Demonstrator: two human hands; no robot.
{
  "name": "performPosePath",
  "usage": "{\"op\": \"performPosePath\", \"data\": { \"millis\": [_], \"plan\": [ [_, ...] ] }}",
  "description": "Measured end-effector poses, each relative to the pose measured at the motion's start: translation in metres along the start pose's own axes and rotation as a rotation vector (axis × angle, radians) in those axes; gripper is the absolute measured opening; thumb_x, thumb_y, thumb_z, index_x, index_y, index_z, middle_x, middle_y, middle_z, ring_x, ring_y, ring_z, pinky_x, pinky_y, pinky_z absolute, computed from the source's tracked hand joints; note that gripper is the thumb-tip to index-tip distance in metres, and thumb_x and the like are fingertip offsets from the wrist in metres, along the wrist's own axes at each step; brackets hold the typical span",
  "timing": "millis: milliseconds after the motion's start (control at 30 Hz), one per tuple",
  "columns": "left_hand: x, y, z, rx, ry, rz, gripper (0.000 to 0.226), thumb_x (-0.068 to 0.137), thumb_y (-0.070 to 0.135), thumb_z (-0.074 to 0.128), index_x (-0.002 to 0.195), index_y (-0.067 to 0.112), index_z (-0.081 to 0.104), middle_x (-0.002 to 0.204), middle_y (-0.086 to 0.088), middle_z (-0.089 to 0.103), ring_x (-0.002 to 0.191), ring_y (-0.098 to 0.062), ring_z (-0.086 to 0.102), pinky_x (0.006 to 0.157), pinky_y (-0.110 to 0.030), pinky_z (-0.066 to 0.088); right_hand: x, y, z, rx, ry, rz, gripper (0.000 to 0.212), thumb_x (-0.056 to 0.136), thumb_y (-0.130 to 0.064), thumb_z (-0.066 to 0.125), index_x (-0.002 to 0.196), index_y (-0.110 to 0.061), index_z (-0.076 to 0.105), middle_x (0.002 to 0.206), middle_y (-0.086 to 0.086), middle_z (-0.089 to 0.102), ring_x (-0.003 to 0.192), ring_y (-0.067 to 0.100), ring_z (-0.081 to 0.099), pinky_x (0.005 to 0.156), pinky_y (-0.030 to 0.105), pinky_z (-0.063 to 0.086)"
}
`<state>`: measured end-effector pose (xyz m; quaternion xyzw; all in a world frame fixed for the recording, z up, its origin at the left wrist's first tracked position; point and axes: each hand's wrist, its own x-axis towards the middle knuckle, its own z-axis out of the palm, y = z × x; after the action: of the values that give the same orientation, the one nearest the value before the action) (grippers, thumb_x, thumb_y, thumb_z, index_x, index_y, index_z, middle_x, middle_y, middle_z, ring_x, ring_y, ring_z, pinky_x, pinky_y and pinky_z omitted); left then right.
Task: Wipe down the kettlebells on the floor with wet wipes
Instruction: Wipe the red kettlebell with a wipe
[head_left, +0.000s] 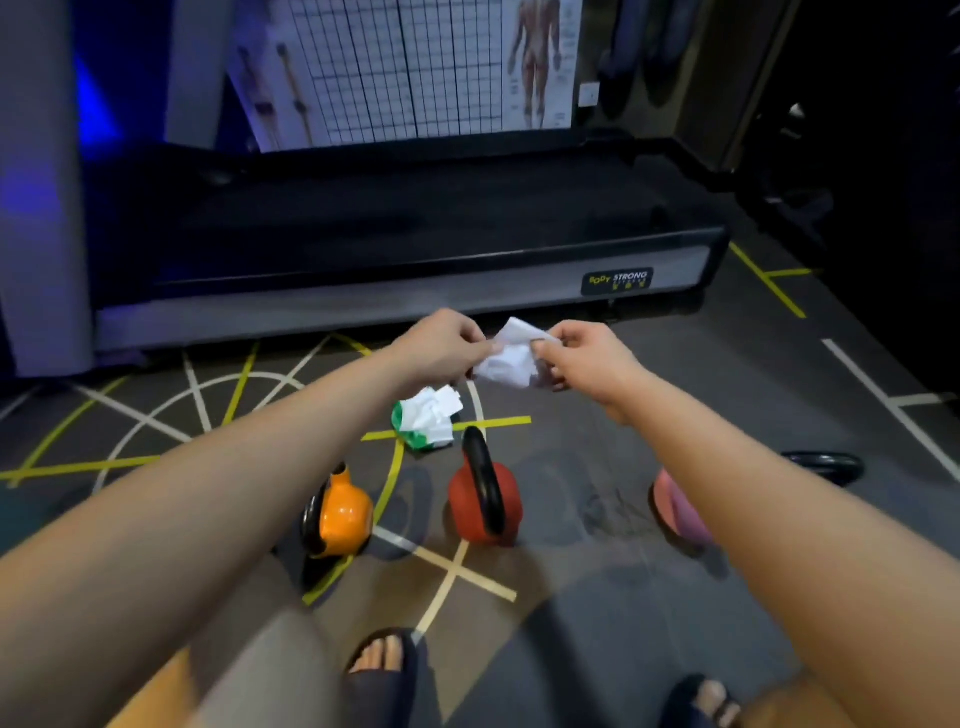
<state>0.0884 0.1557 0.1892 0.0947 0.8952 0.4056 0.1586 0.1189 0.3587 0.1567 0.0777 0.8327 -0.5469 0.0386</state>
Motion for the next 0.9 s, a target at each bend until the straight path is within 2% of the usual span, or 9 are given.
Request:
{"op": "performPosePath", "data": {
  "millis": [100,200,267,333,433,500,633,767,900],
  "plan": [
    [-0.006,-0.03,0.023,-0.002,0.075,-0.06,0.029,0.098,0.037,0.063,0.079,0.017,0.065,0.066,0.001,0.07,0.054,-0.018,0.057,0.048,-0.024,0.042,-0.011,0.034,0.02,0.1,0.104,0.144,0.013,0.092,-0.016,0.067,0.08,-0.015,0.072,0.077,0.006,0.072,0.072,0.021,0.065,0.077,0.047,0.06],
    [-0.008,-0.073,0.052,0.049,0.141,-0.188,0.026,0.097,0.03,0.058,0.075,0.016,0.058,0.082,-0.01,0.074,0.072,-0.029,0.068,0.061,-0.028,0.053,-0.033,0.069,0.035,0.194,0.255,0.325,0.019,0.091,-0.01,0.062,0.074,-0.015,0.071,0.074,0.007,0.069,0.068,0.021,0.063,0.067,0.037,0.057],
    [-0.014,-0.111,0.074,0.03,0.12,-0.333,0.024,0.096,0.016,0.051,0.073,0.011,0.058,0.08,-0.019,0.072,0.066,-0.032,0.067,0.054,-0.024,0.046,-0.043,0.099,0.04,0.183,0.362,0.424,0.019,0.089,-0.012,0.06,0.073,-0.014,0.07,0.077,0.01,0.072,0.068,0.025,0.065,0.071,0.041,0.059],
    [-0.019,-0.157,0.097,-0.034,0.086,-0.484,0.026,0.095,0.01,0.045,0.075,0.005,0.06,0.076,-0.022,0.069,0.063,-0.034,0.067,0.059,-0.028,0.046,-0.05,0.125,0.039,0.172,0.421,0.482,0.017,0.086,-0.016,0.058,0.074,-0.012,0.07,0.073,0.009,0.073,0.065,0.027,0.069,0.071,0.046,0.063],
    [-0.021,-0.217,0.124,-0.079,0.033,-0.62,0.022,0.098,0.01,0.046,0.095,-0.004,0.063,0.082,-0.02,0.067,0.082,-0.04,0.071,0.068,-0.034,0.052,-0.056,0.162,0.037,0.186,0.467,0.538,0.016,0.083,-0.021,0.063,0.079,-0.008,0.07,0.068,0.006,0.07,0.058,0.024,0.064,0.062,0.038,0.056],
    [-0.013,-0.242,0.137,0.012,0.006,-0.573,0.023,0.099,0.015,0.051,0.115,0.004,0.063,0.108,-0.019,0.069,0.104,-0.041,0.068,0.083,-0.04,0.058,-0.059,0.185,0.046,0.262,0.513,0.58,0.011,0.084,-0.019,0.07,0.082,-0.009,0.069,0.076,0.009,0.069,0.059,0.022,0.06,0.06,0.035,0.051],
    [-0.005,-0.246,0.146,0.048,-0.028,-0.356,0.052,0.094,0.031,0.068,0.141,0.027,0.045,0.132,-0.008,0.057,0.117,-0.029,0.062,0.101,-0.048,0.053,-0.061,0.22,0.083,0.368,0.577,0.669,0.012,0.088,-0.024,0.071,0.084,-0.016,0.065,0.079,0.008,0.066,0.062,0.021,0.054,0.053,0.027,0.041],
    [0.011,-0.25,0.154,0.225,-0.075,-0.216,0.077,0.091,0.026,0.075,0.152,0.024,0.027,0.155,-0.01,0.033,0.14,-0.03,0.044,0.115,-0.047,0.04,-0.061,0.24,0.118,0.528,0.592,0.745,0.007,0.089,-0.023,0.067,0.088,-0.016,0.063,0.095,0.011,0.07,0.078,0.024,0.065,0.058,0.024,0.048],
    [0.041,-0.253,0.159,-0.004,-0.012,-0.221,0.078,0.092,0.031,0.074,0.154,0.016,0.027,0.153,-0.008,0.039,0.14,-0.026,0.042,0.116,-0.045,0.038,-0.06,0.257,0.136,0.374,0.46,0.707,0.024,0.091,-0.017,0.064,0.114,-0.008,0.065,0.103,0.008,0.069,0.093,0.025,0.067,0.059,0.021,0.048]
  ]
}}
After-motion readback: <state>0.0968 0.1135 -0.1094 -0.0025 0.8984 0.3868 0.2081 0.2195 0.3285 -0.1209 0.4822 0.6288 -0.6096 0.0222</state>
